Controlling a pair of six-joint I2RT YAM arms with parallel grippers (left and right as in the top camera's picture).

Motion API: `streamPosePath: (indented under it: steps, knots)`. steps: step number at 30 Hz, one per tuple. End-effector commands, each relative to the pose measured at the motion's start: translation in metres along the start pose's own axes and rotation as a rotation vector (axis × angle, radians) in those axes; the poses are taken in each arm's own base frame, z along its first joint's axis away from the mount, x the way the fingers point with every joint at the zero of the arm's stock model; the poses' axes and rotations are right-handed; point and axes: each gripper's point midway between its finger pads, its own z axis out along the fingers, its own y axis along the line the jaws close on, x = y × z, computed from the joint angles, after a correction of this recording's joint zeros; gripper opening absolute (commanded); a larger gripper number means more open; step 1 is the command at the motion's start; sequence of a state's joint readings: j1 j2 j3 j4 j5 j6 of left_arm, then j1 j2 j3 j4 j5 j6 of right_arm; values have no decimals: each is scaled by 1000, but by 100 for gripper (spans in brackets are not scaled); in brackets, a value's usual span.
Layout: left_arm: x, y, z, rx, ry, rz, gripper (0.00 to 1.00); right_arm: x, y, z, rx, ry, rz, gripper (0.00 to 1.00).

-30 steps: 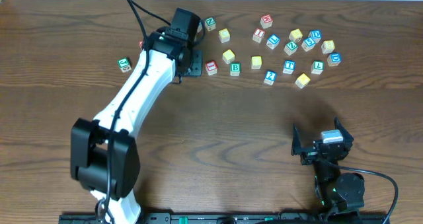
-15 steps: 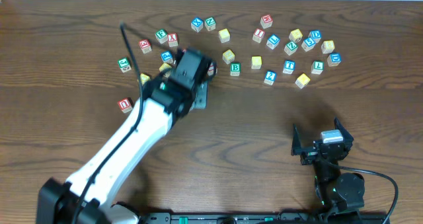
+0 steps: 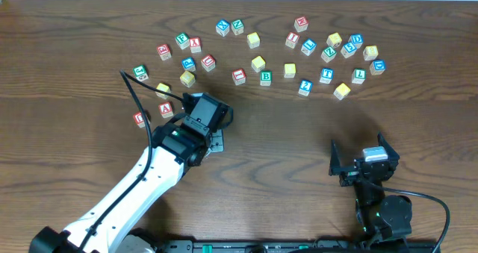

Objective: Spell out ROBOT
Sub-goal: 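Lift the green R block and carry it toward the table center, then lower the green R block onto the open table area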

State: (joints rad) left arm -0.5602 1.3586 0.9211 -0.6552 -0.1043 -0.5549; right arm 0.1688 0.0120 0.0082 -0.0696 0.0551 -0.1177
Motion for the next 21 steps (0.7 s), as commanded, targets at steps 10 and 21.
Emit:
streamPosePath:
  steps: [10, 21]
  knots:
    - [35, 0, 45, -53, 190, -21, 9, 1, -2, 0, 6, -1, -10, 99]
    - [35, 2, 50, -66, 188, -19, 10, 1, -2, 0, 6, -1, -10, 99]
